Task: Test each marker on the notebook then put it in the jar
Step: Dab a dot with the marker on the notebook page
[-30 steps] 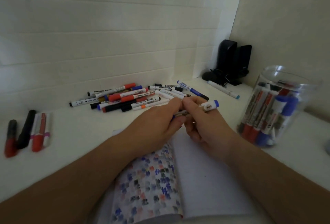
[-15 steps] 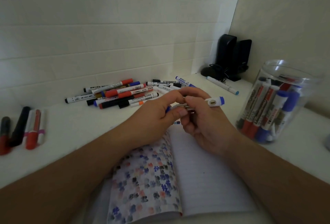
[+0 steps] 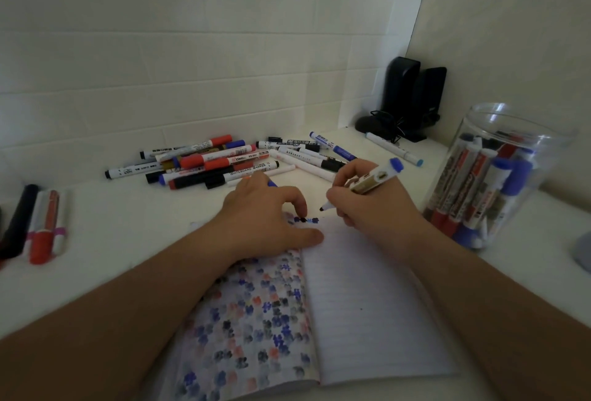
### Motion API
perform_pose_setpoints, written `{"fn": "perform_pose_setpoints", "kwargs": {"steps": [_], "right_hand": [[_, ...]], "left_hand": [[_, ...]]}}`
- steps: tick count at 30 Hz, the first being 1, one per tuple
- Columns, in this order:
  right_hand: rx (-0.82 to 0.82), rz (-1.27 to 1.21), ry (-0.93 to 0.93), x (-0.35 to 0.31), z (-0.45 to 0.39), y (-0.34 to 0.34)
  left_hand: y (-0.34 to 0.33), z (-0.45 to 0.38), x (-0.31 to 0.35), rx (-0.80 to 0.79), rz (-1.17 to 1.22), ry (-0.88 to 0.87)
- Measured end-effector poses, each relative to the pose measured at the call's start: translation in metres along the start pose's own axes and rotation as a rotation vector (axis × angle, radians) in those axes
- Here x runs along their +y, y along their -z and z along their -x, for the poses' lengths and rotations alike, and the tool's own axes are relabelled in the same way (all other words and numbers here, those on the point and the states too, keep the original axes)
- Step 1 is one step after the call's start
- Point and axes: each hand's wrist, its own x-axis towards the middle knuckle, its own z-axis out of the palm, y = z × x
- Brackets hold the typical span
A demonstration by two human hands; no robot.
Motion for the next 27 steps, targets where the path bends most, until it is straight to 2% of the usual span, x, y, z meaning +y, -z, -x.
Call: {"fn": "perform_pose_setpoints", "kwargs": {"steps": [2,5,17,27], "right_hand": [[0.039,0.185,0.001,0.004,-0.003,-0.001],[0.063,0.280,-0.003,0.009,-0.007,-0.001],[0.080,0.107,-0.088,0.015,-0.009,-0.001],[0.077,0.248,-0.038,0.018,-0.012,-0.005]], "left_hand": [[0.000,-0.003,-0.001,-0.025,0.033,0.034],[0.000,-0.005,-0.001,-0.037,0.052,0.048],[-0.004,-0.006,-0.005,-0.008,0.038,0.035],[-0.005,-0.005,-0.005,-0.009,0.033,0.028]]}}
